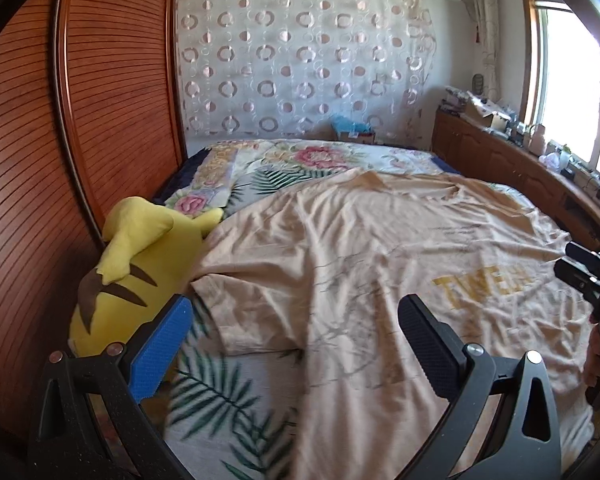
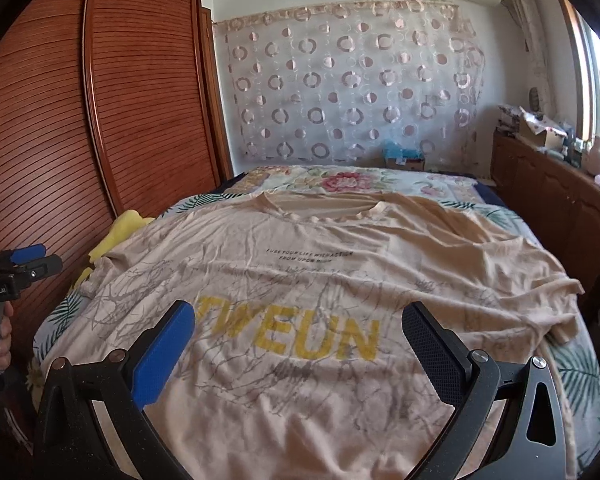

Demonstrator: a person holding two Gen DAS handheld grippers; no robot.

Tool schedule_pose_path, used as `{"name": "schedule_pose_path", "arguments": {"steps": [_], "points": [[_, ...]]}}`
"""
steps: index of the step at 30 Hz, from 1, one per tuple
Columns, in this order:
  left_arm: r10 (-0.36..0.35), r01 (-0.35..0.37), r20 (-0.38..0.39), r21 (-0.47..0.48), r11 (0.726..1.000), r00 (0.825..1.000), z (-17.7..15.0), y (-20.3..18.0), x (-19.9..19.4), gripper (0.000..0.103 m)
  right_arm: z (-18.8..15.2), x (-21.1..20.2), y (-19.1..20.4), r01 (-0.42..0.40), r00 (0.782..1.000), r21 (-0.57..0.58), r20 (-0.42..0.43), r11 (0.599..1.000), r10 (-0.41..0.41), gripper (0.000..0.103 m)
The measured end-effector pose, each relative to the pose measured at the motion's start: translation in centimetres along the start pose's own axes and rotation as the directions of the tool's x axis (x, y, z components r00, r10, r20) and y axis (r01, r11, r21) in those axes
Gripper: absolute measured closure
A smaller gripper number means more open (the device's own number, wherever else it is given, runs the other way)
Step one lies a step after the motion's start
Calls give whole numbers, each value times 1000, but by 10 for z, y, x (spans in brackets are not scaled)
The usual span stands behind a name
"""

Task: Fold small clothes
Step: 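Reach the left gripper to the shirt's side edge and close on it, then lift the gripped side edge with the left gripper, fold it inward, open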

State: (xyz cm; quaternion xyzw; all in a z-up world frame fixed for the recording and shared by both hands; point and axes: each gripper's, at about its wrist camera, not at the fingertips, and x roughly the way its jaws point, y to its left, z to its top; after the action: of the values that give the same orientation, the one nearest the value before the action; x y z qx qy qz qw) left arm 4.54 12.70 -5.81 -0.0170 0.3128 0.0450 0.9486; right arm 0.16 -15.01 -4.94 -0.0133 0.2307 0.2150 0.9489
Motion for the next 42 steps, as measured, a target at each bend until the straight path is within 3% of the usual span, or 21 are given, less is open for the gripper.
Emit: {"name": "schedule_pose_path", "arguments": {"steps": [6, 12, 15, 20, 24, 27, 30, 32, 34, 37, 42], "points": [[82, -81, -19, 21, 996, 996, -1, 28, 22, 0, 12, 15, 6, -41, 998, -26, -43, 999, 40, 0], [70, -69, -104, 5, 998, 992, -4, 63, 51, 0, 20, 22, 14, -80, 995, -41, -61, 996, 78, 0], [64, -65, -158, -2, 998, 985, -3, 76, 68, 11, 19, 24, 19, -96, 993, -69, -77, 993, 90, 0], [-29, 15, -219, -65, 998, 975, 7, 94, 96, 28, 18, 34, 20, -115, 987, -103, -121, 988, 102, 0], [-66, 40, -260, -106, 994, 963, 14, 104, 115, 42, 22, 35, 21, -111, 987, -148, -136, 983, 91, 0], [-67, 40, -295, -97, 994, 953, 16, 107, 126, 51, 24, 35, 21, -105, 987, -168, -140, 980, 82, 0], [-113, 89, -306, -92, 992, 945, 18, 108, 129, 63, 24, 37, 24, -108, 986, -171, -147, 979, 83, 0], [-109, 93, -303, -67, 993, 947, 21, 106, 128, 70, 23, 41, 29, -108, 985, -173, -153, 979, 82, 0], [-102, 95, -302, -37, 995, 948, 23, 100, 126, 91, 21, 45, 30, -109, 983, -171, -164, 979, 81, 0], [-65, 75, -284, 25, 997, 957, 28, 89, 119, 98, 21, 43, 31, -107, 984, -170, -159, 980, 80, 0], [-76, 93, -235, 63, 994, 969, 52, 71, 97, 99, 20, 45, 32, -102, 984, -172, -162, 980, 74, 0]]}}
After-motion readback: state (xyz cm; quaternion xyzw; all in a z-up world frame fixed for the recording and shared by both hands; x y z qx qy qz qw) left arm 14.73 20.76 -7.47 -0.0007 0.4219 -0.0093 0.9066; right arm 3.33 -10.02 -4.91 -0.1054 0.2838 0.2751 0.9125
